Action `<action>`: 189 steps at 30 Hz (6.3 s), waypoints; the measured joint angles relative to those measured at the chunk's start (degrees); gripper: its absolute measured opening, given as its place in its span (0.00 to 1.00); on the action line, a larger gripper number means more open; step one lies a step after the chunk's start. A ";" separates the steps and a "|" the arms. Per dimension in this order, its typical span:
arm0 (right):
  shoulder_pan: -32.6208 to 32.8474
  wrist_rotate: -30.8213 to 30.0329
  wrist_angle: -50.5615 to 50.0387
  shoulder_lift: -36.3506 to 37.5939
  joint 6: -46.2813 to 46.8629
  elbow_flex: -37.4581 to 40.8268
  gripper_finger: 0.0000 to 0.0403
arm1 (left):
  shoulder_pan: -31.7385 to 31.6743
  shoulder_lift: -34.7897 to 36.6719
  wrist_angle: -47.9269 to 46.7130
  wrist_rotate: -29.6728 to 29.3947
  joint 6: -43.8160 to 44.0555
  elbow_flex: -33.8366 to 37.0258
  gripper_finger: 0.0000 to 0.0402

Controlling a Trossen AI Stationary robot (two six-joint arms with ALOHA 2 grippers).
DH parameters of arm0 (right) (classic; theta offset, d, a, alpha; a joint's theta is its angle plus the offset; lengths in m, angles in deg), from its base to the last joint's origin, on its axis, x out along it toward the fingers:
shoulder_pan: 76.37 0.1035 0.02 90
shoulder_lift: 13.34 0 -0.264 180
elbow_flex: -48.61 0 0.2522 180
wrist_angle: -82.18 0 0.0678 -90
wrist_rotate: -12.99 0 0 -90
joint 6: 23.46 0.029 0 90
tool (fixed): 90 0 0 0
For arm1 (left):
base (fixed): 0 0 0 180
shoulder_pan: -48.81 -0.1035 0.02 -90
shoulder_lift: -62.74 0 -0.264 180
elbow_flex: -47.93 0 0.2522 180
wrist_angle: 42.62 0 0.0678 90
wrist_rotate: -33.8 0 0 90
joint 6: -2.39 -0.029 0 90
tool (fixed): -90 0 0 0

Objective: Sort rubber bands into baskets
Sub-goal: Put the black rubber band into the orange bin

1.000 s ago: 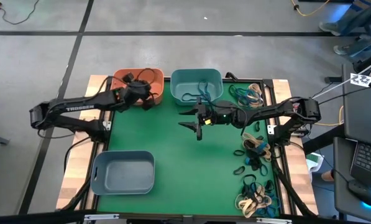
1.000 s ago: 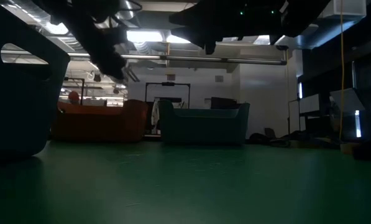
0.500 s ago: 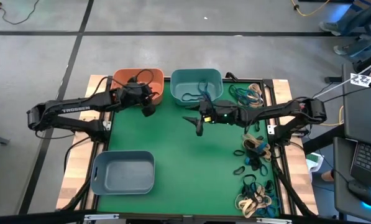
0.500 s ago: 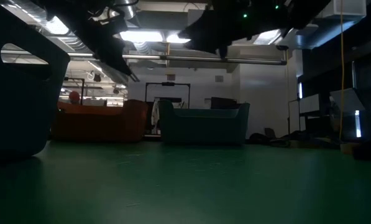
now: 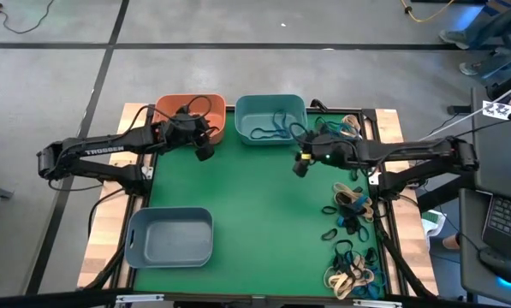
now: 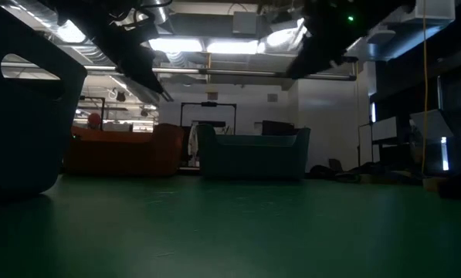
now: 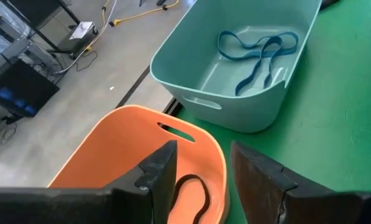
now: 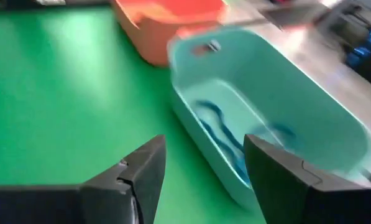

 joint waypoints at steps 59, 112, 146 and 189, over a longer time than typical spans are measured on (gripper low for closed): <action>-24.41 0.18 -12.48 -19.67 8.43 8.83 0.02 | 0.00 0.00 -0.01 0.00 2.52 0.02 0.37; 0.39 20.66 49.59 -25.98 2.27 4.24 0.03 | 13.51 -14.14 26.27 27.13 -9.65 0.55 0.37; 0.78 22.46 53.99 -25.98 2.31 4.28 0.15 | 13.50 -17.40 29.97 27.12 -13.14 0.50 0.04; 0.74 23.34 49.68 -25.91 2.23 4.31 0.46 | -7.90 -7.96 -7.64 -10.30 7.69 0.55 0.11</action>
